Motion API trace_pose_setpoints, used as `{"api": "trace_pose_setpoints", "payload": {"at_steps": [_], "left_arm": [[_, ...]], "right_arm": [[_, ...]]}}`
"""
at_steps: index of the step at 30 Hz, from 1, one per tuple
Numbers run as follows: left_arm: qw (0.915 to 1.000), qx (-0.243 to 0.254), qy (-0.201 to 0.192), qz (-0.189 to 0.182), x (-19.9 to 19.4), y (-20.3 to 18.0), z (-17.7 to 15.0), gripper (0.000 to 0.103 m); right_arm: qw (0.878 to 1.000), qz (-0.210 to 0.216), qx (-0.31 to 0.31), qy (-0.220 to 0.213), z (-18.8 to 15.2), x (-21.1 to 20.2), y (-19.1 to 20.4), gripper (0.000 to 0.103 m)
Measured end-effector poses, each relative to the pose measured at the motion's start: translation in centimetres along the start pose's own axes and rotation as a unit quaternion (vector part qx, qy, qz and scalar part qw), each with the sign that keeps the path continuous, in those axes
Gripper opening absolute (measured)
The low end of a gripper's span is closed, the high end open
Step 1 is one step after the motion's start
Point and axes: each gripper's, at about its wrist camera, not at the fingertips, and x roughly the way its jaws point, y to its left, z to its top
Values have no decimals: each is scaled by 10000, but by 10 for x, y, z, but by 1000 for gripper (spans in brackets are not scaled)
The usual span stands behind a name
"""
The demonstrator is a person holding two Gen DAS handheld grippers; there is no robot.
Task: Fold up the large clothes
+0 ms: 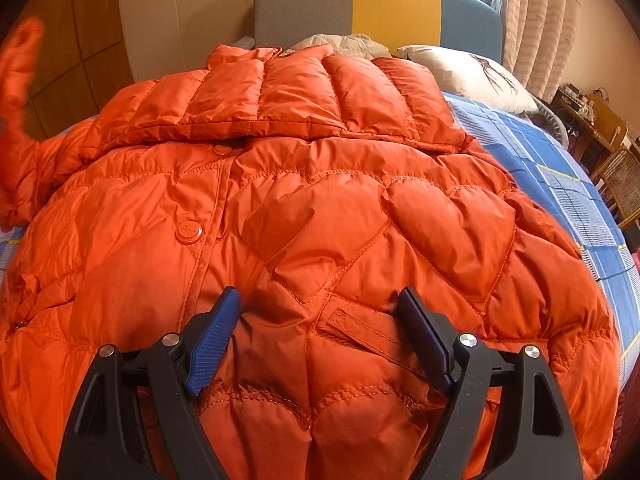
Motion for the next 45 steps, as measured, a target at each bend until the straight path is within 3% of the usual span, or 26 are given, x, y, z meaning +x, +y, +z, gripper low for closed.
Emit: {"api": "trace_pose_setpoints", "payload": {"at_steps": [2, 4, 5, 6, 14, 19, 27, 32, 38, 40, 42, 45], "left_arm": [[9997, 48, 237, -45, 20, -13, -9, 4], [9991, 66, 402, -91, 32, -20, -17, 23], [9991, 29, 414, -90, 35, -22, -23, 38], [9990, -3, 443, -99, 36, -25, -27, 41], [9989, 189, 365, 208, 12, -21, -45, 48], [9980, 337, 265, 461, -9, -8, -48, 49], [9966, 145, 339, 736, -16, 24, -59, 49], [9948, -131, 449, 904, -10, 45, -65, 49], [9914, -416, 588, 1091, 2, 67, -66, 49], [9900, -436, 637, 1182, 6, 70, -67, 50], [9886, -458, 695, 1256, 11, 72, -67, 50], [9884, -429, 666, 1300, 14, 71, -64, 53]], "right_arm": [[10000, 45, 35, 17, 1, 1, -2, 80], [9999, 77, 63, 33, 2, 3, -3, 81], [9999, 85, 68, 35, 2, 3, -3, 82], [9999, 98, 79, 37, 2, 3, -4, 82], [9997, 162, 153, 74, 3, 3, -7, 82], [9982, 438, 411, -5, 14, -6, -14, 82], [9846, 1661, 537, -39, 39, -14, 14, 56], [9666, 2521, 437, 118, 60, -9, 56, 55], [9570, 2852, 362, 382, 74, 10, 97, 55], [9538, 2945, 406, 446, 78, 16, 104, 45], [9531, 2962, 319, 535, 81, 23, 110, 21], [9573, 2870, 139, 315, 86, 13, 111, 10]]}}
